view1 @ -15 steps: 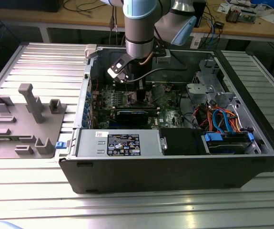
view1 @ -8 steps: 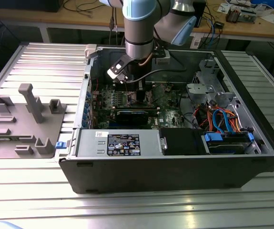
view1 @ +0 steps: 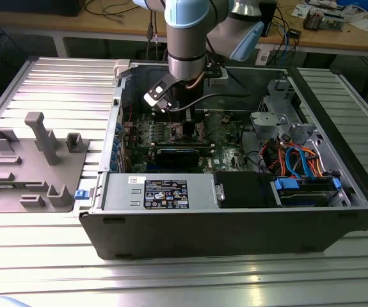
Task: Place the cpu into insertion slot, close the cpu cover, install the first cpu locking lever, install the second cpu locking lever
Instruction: 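Place the cpu into insertion slot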
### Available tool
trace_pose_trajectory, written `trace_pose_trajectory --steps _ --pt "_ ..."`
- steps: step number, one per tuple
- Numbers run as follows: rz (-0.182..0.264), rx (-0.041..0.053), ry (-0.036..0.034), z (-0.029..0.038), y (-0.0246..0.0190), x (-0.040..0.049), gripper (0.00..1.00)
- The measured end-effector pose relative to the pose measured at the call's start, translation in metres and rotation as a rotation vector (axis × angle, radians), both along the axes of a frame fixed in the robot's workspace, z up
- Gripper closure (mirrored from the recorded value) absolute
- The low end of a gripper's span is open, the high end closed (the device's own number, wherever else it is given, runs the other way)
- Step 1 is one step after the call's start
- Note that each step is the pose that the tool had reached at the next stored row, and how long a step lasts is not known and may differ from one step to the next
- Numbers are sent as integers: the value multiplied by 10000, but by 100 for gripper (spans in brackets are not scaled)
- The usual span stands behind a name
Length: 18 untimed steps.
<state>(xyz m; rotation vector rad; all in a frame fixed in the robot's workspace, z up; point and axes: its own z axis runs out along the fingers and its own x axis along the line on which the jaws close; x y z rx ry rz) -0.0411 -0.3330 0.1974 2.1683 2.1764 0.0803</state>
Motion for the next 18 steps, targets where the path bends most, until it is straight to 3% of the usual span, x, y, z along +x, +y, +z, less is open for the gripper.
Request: trace_pose_trajectory --steps 4,5,11,18 --pt "0 9 -6 -4 2 1 45" --pt "0 5 -4 -3 1 1 38" --pt "0 -1 0 14 0 0 38" --pt "-1 1 4 121 0 0 38"
